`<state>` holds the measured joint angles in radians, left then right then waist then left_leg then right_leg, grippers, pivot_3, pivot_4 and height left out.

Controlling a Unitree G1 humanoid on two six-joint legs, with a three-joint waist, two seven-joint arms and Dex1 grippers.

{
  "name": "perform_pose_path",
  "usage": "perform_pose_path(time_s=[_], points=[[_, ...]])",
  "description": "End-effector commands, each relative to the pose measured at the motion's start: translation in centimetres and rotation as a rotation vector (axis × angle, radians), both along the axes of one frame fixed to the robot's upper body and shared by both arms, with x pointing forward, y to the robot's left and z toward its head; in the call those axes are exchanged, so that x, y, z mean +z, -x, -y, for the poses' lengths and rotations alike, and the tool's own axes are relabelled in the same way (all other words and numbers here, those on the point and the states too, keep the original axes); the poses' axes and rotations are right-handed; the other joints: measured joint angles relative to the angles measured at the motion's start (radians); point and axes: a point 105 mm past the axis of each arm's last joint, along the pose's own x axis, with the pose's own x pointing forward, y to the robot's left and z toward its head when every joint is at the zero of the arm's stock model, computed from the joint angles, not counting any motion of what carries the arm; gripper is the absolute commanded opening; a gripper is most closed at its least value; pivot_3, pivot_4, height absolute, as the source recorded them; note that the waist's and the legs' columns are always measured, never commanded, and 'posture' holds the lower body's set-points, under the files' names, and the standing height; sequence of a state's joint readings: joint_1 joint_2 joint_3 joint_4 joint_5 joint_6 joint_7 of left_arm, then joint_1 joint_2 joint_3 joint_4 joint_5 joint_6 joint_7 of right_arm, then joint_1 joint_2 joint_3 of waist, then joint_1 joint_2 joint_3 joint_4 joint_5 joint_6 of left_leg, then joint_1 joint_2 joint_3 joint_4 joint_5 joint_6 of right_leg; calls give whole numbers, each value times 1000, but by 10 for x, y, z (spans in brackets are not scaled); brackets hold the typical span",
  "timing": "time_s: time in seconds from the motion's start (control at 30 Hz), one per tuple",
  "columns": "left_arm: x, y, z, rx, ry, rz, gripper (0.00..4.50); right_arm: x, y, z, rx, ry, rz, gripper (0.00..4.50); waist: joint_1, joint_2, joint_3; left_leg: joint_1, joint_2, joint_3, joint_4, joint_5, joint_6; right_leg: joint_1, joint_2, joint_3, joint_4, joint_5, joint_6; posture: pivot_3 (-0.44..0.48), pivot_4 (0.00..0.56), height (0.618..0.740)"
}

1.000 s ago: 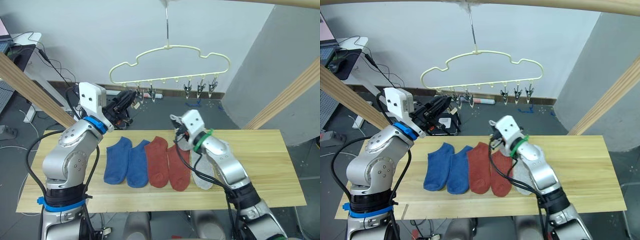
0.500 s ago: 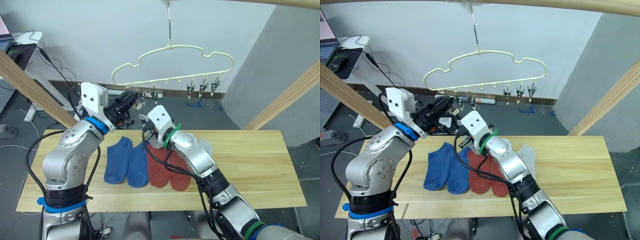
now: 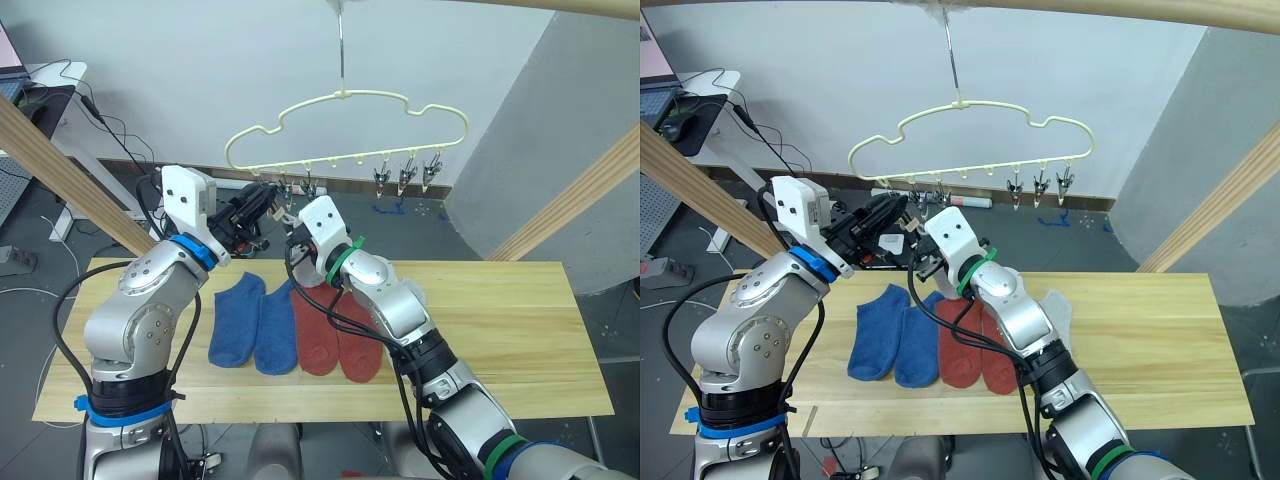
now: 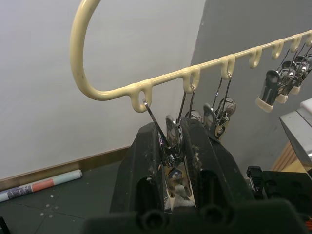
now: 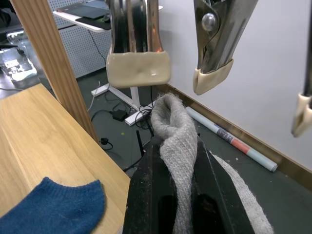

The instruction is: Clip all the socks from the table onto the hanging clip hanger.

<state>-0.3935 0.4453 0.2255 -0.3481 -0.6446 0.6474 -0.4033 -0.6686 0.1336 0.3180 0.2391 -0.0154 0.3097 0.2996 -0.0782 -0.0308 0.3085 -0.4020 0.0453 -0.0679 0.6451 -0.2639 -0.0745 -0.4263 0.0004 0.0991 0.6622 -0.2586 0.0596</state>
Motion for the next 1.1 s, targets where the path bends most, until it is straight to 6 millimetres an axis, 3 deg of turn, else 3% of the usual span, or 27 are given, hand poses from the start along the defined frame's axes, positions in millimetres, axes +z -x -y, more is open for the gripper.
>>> perform_pose_path(time_s=[0.03,0.43,0.73,1.03,1.1], points=[[11,7,4,-15,-5,52,379,38,21,-29,109,-105,72,0,0,0,0,0,0,0,0,0,0,0,0,0,0,0,0,-45,313,740],[10,7,4,-13,0,50,379,38,29,-40,165,-94,71,0,0,0,0,0,0,0,0,0,0,0,0,0,0,0,0,-42,312,740],[7,8,4,-15,2,38,379,57,26,-38,136,-174,126,0,0,0,0,0,0,0,0,0,0,0,0,-1,0,0,0,-40,313,740],[2,9,5,-16,29,2,379,61,30,-41,157,-199,126,0,0,0,0,0,0,-1,0,0,0,0,0,-1,0,0,0,-38,312,740],[0,9,4,-15,37,-8,1108,61,31,-42,162,-202,123,0,0,0,0,0,0,-1,0,0,0,0,0,-1,0,0,0,-38,312,740]])
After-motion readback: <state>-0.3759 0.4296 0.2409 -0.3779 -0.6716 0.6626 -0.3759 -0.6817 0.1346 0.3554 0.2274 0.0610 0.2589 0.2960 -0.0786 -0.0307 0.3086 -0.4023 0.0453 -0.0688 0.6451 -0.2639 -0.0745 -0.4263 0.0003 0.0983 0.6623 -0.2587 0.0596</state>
